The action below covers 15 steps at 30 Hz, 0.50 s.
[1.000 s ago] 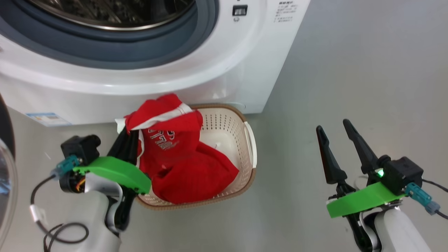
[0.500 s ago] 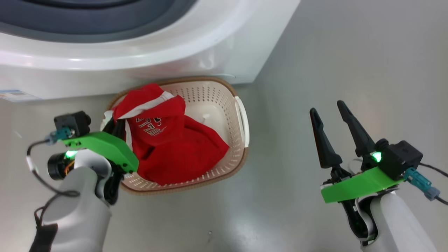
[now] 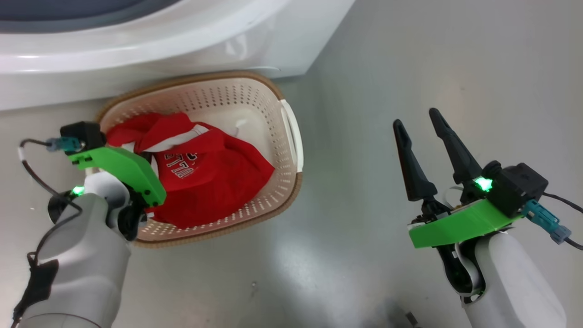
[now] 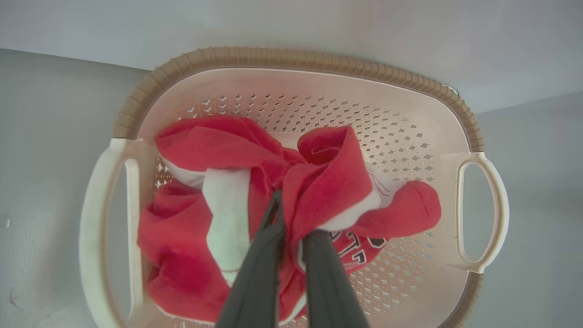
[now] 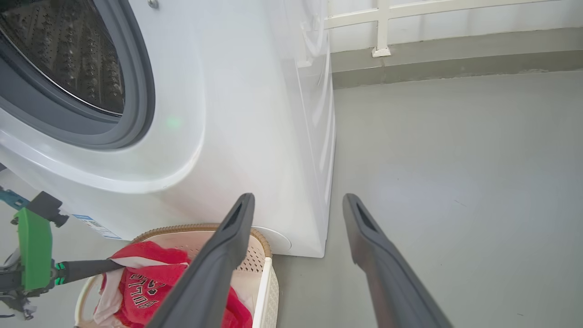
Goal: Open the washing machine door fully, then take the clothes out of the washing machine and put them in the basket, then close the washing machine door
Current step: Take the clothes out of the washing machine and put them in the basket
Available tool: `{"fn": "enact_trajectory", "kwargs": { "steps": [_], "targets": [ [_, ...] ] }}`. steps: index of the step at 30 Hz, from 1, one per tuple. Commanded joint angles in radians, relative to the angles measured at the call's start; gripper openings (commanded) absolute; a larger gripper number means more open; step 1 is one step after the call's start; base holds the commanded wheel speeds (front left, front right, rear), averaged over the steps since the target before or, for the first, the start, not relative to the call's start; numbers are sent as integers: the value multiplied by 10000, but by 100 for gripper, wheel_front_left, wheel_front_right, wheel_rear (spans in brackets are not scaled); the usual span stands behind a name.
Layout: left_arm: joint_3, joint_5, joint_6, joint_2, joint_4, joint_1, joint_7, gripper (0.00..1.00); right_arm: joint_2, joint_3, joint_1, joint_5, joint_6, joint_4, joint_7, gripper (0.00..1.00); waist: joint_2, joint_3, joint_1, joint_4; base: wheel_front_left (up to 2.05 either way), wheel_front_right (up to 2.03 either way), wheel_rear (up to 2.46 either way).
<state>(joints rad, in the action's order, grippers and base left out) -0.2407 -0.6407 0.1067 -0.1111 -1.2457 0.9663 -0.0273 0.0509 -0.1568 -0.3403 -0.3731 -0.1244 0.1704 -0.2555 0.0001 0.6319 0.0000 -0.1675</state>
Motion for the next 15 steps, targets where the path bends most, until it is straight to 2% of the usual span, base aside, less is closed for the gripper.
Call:
{"fn": "enact_trajectory", "kwargs": {
  "steps": [1,7,15],
  "targets": [
    [248,-133,-36,-337,-11,54,-144,0,-7,-304,-32,-151,-63,-243,-63,100,-1,314,0,-271,0,0,0],
    [333,-370,-145,-383,-302,51,-975,0,-7,-359,-154,-288,-63,-207,-63,100,-1,421,0,-490,0,0,0],
    [250,-403,-154,-495,-390,-39,-1148,0,-7,-323,-188,-366,-63,-196,-63,100,-1,394,0,-570,0,0,0]
  ]
}}
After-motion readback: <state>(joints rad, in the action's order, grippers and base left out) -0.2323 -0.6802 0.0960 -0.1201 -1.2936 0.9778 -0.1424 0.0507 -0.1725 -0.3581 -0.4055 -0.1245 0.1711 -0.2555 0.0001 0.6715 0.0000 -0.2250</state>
